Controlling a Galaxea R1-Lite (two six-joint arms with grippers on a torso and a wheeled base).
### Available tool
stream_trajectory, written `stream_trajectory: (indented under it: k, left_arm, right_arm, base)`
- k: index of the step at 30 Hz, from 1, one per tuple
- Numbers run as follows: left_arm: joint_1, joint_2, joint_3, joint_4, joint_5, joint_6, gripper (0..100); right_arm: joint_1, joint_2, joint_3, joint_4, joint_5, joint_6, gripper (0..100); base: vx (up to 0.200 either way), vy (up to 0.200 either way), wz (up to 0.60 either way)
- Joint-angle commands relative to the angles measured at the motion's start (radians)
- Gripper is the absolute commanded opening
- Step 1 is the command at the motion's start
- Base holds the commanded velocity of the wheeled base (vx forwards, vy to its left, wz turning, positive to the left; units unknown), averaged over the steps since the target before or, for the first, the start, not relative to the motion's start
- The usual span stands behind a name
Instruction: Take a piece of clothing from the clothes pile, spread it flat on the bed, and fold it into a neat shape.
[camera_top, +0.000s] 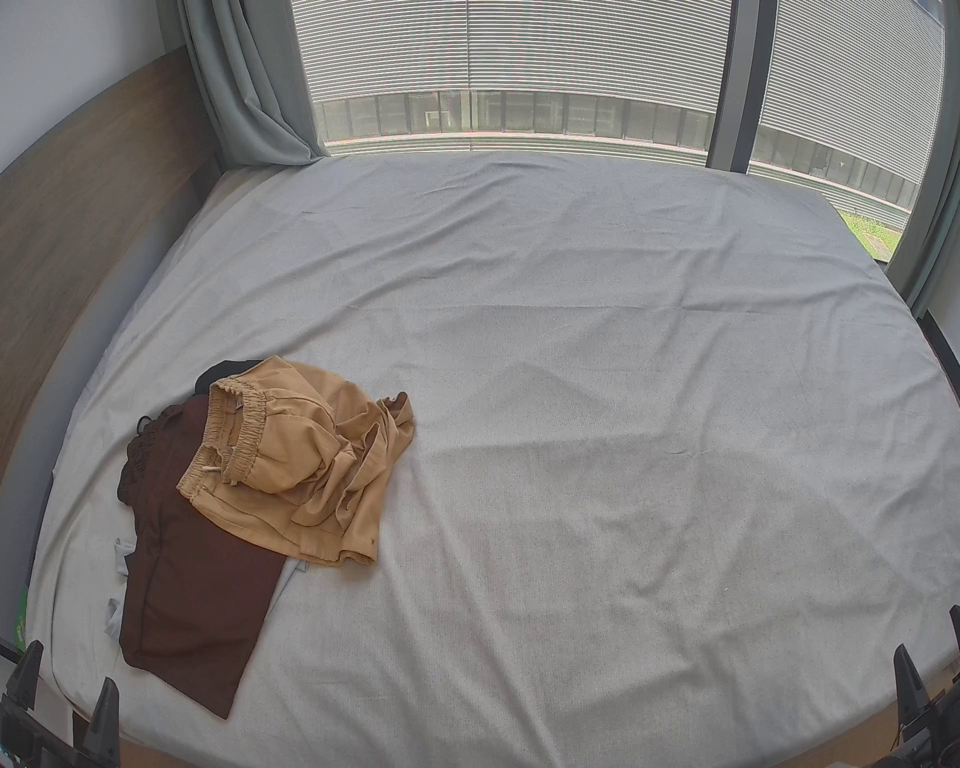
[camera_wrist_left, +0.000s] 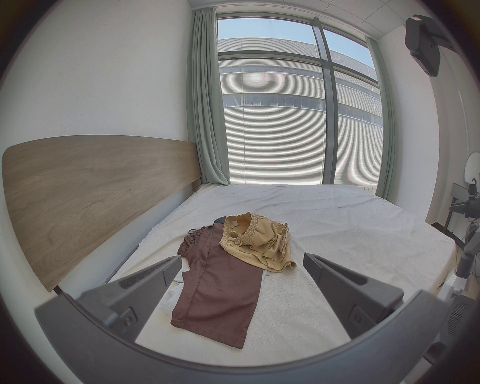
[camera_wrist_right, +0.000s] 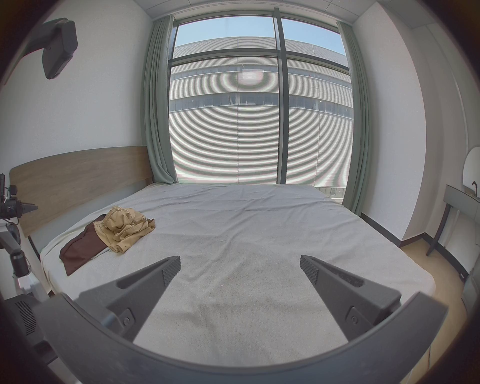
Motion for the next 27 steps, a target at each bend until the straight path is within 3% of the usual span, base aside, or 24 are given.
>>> stream_trajectory:
  k: [1, 27]
  left_arm:
    - [0.0, -0.016, 0.018, 0.0, 0.0, -0.001, 100]
    - [0.0, -0.016, 0.018, -0.003, -0.003, -0.019, 100]
  right_arm:
    - [0.0, -0.015, 0.016, 0.0, 0.001, -0.006, 100]
    - [0.0, -0.015, 0.016, 0.0, 0.003, -0.009, 100]
  base:
    - [0.0, 0.0, 0.0]
    - [0.0, 0.0, 0.0]
